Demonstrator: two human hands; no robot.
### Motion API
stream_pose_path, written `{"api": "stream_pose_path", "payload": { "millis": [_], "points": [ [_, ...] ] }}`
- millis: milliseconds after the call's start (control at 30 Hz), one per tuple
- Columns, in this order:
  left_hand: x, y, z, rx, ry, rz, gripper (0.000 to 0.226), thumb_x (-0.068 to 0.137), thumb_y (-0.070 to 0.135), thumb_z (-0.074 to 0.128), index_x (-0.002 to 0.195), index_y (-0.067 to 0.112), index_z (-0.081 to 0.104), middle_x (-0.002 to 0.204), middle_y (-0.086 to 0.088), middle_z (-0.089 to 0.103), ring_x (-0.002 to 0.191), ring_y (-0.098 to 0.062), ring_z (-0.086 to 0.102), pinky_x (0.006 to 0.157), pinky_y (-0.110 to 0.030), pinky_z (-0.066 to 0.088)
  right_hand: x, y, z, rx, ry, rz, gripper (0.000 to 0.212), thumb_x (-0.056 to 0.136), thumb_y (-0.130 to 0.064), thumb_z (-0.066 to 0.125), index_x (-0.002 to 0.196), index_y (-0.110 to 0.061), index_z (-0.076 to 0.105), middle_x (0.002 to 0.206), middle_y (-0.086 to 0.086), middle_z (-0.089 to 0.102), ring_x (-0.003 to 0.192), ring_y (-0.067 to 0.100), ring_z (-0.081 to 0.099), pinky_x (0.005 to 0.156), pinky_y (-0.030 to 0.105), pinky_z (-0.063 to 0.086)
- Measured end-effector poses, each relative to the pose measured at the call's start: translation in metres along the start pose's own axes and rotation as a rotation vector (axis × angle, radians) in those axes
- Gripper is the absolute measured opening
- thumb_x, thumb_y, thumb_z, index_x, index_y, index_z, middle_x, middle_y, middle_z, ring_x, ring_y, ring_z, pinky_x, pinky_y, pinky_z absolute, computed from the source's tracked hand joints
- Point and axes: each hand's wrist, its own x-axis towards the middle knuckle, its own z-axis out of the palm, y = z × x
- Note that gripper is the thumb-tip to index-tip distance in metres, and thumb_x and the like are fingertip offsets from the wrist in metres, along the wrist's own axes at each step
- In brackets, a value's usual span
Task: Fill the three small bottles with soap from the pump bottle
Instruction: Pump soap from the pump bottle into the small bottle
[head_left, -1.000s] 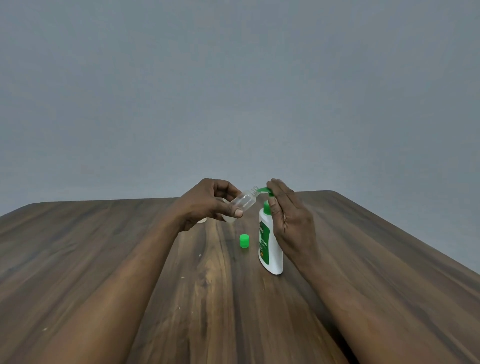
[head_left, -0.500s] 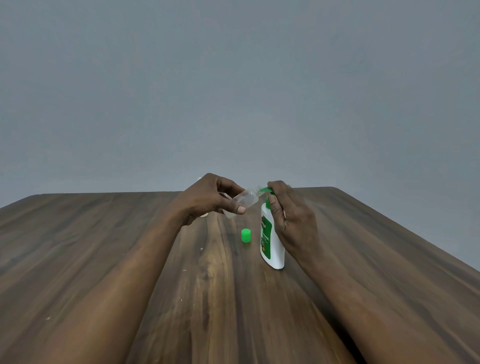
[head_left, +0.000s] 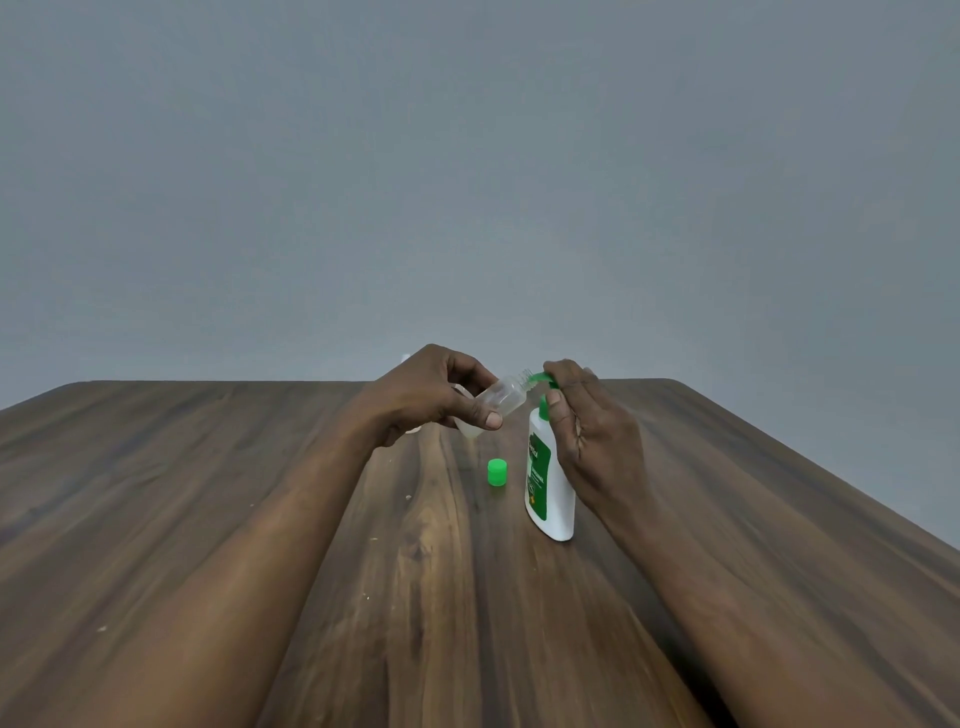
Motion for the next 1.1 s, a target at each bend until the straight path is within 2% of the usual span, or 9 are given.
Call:
{"api": "stream_pose_path", "payload": {
  "millis": [167,300,467,600,833,967,1100],
  "points": [
    [0.0004,-0.0021,0.0005,0.012,-0.018,-0.02,0.036,0.065,0.014,0.094,0.097,0.017,0.078,0.089,-0.001,0.074,0.071,-0.007,0.067,0.061,-0.023,0.052,-0.0017,-0.0003,0.0006,-0.019,0.025,-0.053,0.037,0.097,-0.022,0.042,0.123,-0.004,0.061,0.123,0.011,0.063,0.116,0.025,0.059,0.097,0.043,0.048],
    [0.0004,-0.0018,-0.0004,0.007,-0.021,-0.028,0.038,0.063,0.015,0.095,0.097,0.018,0.078,0.087,0.001,0.074,0.071,-0.008,0.066,0.06,-0.022,0.051,-0.0027,-0.0003,0.0015,-0.007,-0.011,-0.025,0.038,0.095,-0.02,0.047,0.129,-0.006,0.055,0.13,0.009,0.058,0.123,0.026,0.054,0.098,0.042,0.047],
    [0.0003,-0.0001,-0.0027,0.004,0.002,-0.018,0.04,0.056,0.025,0.094,0.093,0.022,0.078,0.088,0.005,0.074,0.07,-0.004,0.067,0.059,-0.019,0.051,0.0009,0.001,-0.0006,0.041,-0.025,0.019,0.041,0.095,-0.022,0.042,0.134,-0.012,0.051,0.137,0.007,0.053,0.129,0.023,0.048,0.101,0.042,0.044],
    [0.0006,-0.0009,-0.0014,0.012,-0.019,-0.015,0.036,0.065,0.015,0.094,0.097,0.018,0.077,0.086,0.005,0.074,0.07,-0.004,0.067,0.06,-0.021,0.052,0.0011,-0.001,-0.0012,0.017,-0.011,0.007,0.036,0.097,-0.013,0.046,0.131,-0.009,0.054,0.133,0.009,0.056,0.127,0.025,0.05,0.101,0.045,0.044],
    [-0.0005,0.0002,-0.0002,0.014,-0.018,-0.027,0.037,0.067,0.012,0.093,0.1,0.015,0.077,0.088,0.0,0.074,0.072,-0.009,0.066,0.064,-0.026,0.052,-0.0017,-0.0024,0.0006,-0.041,0.043,-0.044,0.043,0.095,-0.025,0.036,0.122,-0.002,0.061,0.122,0.011,0.064,0.118,0.027,0.058,0.104,0.044,0.043],
    [-0.0005,-0.0003,-0.0013,0.008,-0.013,-0.029,0.037,0.066,0.012,0.093,0.099,0.016,0.077,0.089,-0.001,0.074,0.072,-0.009,0.066,0.063,-0.025,0.052,-0.0009,-0.0016,0.0012,-0.033,0.038,-0.041,0.035,0.096,-0.018,0.044,0.124,-0.004,0.06,0.125,0.011,0.062,0.12,0.026,0.056,0.104,0.044,0.043],
    [0.0004,-0.0003,0.0005,0.001,-0.017,-0.032,0.037,0.066,0.011,0.093,0.099,0.015,0.077,0.087,0.001,0.074,0.071,-0.007,0.066,0.062,-0.025,0.052,0.0003,-0.0017,-0.0002,0.015,0.032,-0.016,0.038,0.094,-0.016,0.046,0.13,-0.007,0.055,0.131,0.01,0.058,0.126,0.024,0.051,0.106,0.044,0.041]
  ]
}}
